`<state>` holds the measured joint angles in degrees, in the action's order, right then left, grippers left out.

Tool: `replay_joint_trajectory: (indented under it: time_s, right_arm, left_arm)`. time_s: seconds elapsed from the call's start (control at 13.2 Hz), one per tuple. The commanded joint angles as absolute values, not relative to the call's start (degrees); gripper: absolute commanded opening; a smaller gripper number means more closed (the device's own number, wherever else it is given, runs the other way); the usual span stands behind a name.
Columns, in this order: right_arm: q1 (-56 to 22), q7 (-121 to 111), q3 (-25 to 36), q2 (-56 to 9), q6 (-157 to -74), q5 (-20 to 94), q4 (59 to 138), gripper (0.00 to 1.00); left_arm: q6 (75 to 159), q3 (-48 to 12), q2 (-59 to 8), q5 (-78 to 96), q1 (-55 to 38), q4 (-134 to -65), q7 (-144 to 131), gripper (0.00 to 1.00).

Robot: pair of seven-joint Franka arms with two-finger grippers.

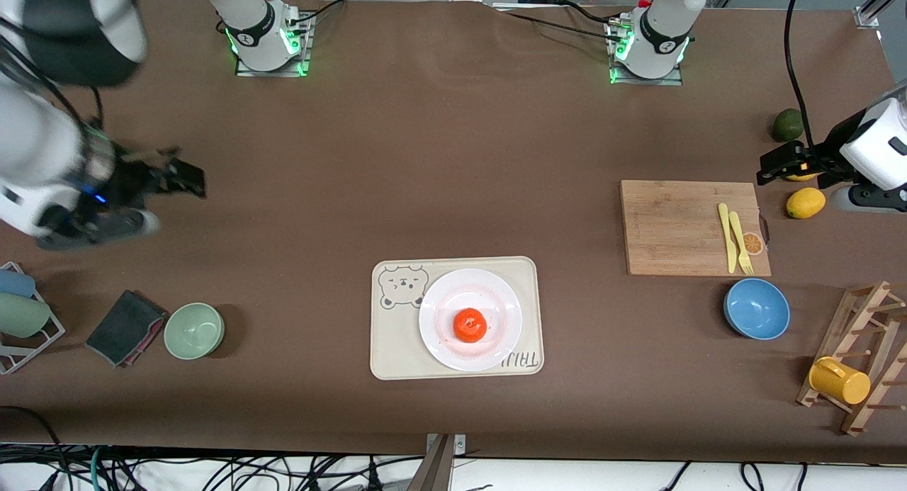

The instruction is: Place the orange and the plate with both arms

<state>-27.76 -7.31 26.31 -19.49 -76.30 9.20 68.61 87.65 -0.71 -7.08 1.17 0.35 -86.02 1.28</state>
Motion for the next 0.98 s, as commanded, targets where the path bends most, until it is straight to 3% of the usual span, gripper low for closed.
replay_joint_trajectory:
  time_s: [0.0, 0.15, 0.53, 0.91]
  right_arm:
    - [-28.56, -6.95, 28.39, -17.49, -72.60, 6.78, 71.54, 1.00]
    - [-26.73, -6.94, 25.51, -15.39, -75.12, 5.02, 75.21, 1.00]
    - [-5.31, -6.77, 3.90, -0.11, -90.42, 1.84, 98.05, 1.00]
    - [-2.73, -4.74, 2.72, 2.72, -89.21, 1.93, 98.70, 1.00]
  left_arm:
    - [87.54, -0.44, -6.68, 0.09, -0.09, -85.96, 2.11, 1.00]
    - [87.54, -0.44, -6.68, 0.09, -0.09, -86.04, 2.11, 1.00]
    - [87.54, -0.44, -6.68, 0.09, -0.09, -86.04, 2.11, 1.00]
    - [87.45, -0.44, -6.68, 0.09, 0.00, -86.04, 2.11, 1.00]
